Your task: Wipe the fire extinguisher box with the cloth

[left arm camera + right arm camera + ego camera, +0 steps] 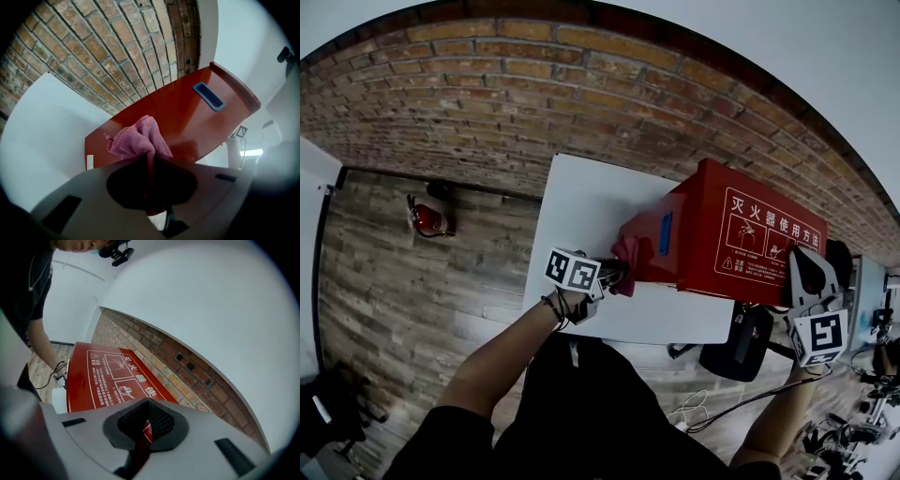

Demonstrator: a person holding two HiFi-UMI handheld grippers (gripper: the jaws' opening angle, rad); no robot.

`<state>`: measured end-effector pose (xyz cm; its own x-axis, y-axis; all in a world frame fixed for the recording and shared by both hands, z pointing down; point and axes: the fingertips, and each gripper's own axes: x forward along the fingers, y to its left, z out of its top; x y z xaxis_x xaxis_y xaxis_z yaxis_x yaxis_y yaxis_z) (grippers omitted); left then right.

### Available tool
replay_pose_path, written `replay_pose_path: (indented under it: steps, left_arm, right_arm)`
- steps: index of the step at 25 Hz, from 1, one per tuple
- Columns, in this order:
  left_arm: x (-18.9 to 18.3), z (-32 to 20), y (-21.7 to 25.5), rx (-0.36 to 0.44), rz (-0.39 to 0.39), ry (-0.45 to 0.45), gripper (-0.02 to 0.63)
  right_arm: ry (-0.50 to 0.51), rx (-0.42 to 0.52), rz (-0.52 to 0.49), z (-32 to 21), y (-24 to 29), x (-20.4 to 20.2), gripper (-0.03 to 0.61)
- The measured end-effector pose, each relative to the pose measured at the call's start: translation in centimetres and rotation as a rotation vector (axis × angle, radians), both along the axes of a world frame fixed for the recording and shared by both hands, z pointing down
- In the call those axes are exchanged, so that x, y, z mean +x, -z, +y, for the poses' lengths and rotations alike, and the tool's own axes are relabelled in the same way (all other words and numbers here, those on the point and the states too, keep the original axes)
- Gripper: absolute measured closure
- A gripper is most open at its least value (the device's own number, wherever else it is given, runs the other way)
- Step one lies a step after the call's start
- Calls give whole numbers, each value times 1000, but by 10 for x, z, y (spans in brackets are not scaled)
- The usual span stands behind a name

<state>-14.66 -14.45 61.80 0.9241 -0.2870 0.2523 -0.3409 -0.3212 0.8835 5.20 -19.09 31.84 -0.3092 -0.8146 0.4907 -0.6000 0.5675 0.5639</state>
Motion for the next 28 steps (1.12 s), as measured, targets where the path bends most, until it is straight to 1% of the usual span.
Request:
replay_pose_path:
  steps: [15, 20, 28]
  left_arm:
    - [2, 6, 73, 26, 95, 2, 561]
    - [1, 8, 102, 42, 140, 5, 561]
    - [2, 6, 127, 60, 175, 4, 561]
  right_arm:
    - [7, 10, -10, 2, 1, 0, 563]
    - [8, 10, -12, 2, 3, -2, 563]
    - [10, 8, -14, 3, 3, -2, 563]
